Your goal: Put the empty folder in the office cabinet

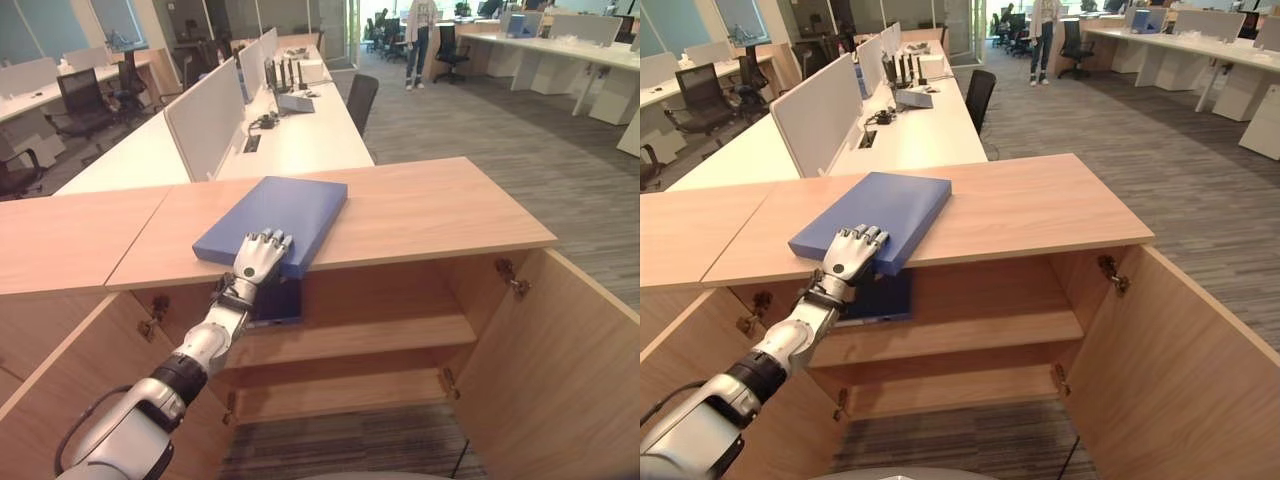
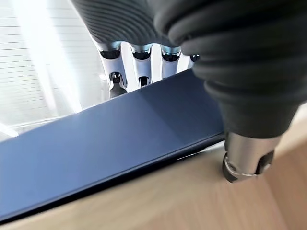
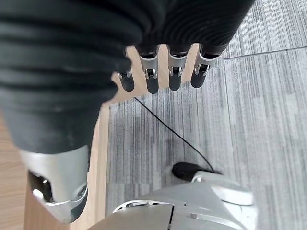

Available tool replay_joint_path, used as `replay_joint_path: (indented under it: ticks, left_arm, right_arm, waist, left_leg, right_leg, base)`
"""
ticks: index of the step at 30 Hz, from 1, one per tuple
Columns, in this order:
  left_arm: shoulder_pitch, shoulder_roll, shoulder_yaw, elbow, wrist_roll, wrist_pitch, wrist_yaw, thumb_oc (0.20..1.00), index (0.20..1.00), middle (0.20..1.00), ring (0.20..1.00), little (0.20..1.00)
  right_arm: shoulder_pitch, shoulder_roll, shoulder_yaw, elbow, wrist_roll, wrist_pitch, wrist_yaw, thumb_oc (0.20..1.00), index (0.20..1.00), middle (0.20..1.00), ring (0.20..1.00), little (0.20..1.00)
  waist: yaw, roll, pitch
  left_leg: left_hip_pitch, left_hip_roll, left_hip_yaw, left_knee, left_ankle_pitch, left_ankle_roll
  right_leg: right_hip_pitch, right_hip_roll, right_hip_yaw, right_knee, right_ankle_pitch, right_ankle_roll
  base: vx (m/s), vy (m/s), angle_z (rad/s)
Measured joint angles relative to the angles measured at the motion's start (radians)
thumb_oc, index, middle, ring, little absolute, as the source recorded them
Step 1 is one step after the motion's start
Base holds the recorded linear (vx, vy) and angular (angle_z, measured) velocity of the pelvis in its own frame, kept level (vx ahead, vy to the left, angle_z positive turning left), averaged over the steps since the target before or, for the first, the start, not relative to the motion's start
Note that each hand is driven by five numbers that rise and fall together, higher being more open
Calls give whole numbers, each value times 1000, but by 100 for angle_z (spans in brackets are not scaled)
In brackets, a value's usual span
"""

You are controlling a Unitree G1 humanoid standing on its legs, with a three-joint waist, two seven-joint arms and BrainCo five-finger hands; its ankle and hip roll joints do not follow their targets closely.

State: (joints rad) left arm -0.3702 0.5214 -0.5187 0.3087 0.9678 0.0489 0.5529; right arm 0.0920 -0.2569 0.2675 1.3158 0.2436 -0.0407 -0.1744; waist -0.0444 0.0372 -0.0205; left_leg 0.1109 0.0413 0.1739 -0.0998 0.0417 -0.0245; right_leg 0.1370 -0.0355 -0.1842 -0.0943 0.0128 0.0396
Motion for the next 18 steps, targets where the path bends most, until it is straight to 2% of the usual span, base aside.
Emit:
replay_joint_path:
  ticks: [1,2,4,9,12,18]
  left_arm:
    - [46,6,51,-118,-39,-25,-16,200,200,200,200,200]
    - [62,8,65,-160,-59,-37,-20,200,200,200,200,200]
    - [99,10,125,-293,-150,-100,-52,200,200,200,200,200]
    - [159,39,177,-532,-391,-195,-181,200,200,200,200,200]
    - [177,37,189,-608,-510,-253,-241,200,200,200,200,200]
    - [183,35,205,-667,-650,-287,-300,200,200,200,200,200]
  right_arm:
    - [3,0,-6,-22,0,0,0,1000,1000,1000,1000,1000]
    - [3,0,-6,-26,0,0,0,1000,1000,1000,1000,1000]
    - [4,2,-7,-30,0,1,0,1000,1000,1000,1000,1000]
    - [8,4,-8,-30,0,1,1,1000,1000,1000,1000,1000]
    - [4,6,-9,-32,0,1,5,1000,1000,1000,1000,1000]
    - [1,9,-10,-31,0,2,23,1000,1000,1000,1000,1000]
  waist:
    - [0,-3,20]
    - [0,-5,29]
    - [11,-8,54]
    - [37,-22,76]
    - [38,-29,83]
    - [36,-25,100]
  left_leg:
    - [1,0,-2,0,1,1]
    - [2,0,-4,0,2,1]
    - [2,-2,-14,1,6,0]
    - [-1,-5,-22,3,6,0]
    - [-1,-6,-25,2,6,0]
    - [-1,-7,-28,1,6,0]
  right_leg:
    - [1,1,-1,0,-1,0]
    - [1,1,-3,0,-1,0]
    - [3,-1,-12,0,-2,0]
    - [6,-2,-21,0,-6,5]
    - [6,-4,-24,0,-9,7]
    - [8,-4,-27,0,-9,7]
  base:
    - [-8,-18,4]
    - [-5,-12,12]
    - [-4,-9,12]
    - [-5,-2,6]
    - [0,0,0]
    - [0,0,0]
